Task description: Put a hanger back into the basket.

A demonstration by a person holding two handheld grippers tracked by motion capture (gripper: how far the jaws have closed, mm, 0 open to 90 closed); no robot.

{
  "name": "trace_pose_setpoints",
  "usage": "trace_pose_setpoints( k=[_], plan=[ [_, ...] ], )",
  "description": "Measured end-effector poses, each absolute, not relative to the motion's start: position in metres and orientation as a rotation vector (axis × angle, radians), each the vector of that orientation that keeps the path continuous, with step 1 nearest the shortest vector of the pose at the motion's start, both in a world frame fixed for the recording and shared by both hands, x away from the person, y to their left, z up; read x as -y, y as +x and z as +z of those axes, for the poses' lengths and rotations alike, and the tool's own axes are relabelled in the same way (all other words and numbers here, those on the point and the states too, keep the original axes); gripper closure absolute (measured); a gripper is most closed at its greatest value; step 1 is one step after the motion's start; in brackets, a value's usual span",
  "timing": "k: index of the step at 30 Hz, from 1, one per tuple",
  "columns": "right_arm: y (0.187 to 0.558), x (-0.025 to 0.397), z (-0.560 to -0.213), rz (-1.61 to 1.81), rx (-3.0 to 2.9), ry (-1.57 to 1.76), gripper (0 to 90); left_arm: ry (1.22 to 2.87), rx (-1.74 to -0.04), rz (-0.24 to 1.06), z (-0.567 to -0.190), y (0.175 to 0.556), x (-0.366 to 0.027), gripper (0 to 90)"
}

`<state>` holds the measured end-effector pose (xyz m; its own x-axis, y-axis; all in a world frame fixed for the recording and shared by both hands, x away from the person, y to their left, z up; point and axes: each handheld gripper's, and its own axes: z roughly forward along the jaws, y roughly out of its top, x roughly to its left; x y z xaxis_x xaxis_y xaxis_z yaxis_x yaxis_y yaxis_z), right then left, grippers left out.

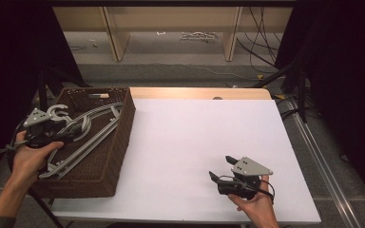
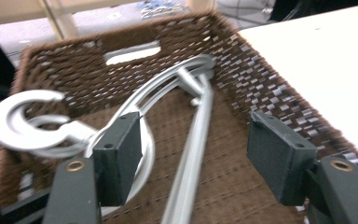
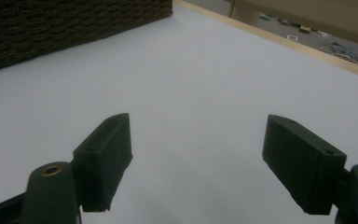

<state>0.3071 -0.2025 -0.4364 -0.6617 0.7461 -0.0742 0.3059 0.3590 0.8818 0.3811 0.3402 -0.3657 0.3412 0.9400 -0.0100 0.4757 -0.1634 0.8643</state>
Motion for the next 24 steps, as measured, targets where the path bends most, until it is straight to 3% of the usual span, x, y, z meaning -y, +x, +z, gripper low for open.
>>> trace_pose_setpoints(
  k=[11,24],
  plan=[
    [0.307,0.202,-0.436,1.256,-2.153,0.912,24.6,1.78,-1.111,0.658,-0.358,0.363,-0.294,23.1],
    [0.305,0.201,-0.435,1.29,-2.128,0.926,19.3,1.73,-0.934,0.597,-0.357,0.341,-0.237,18.1]
  ],
)
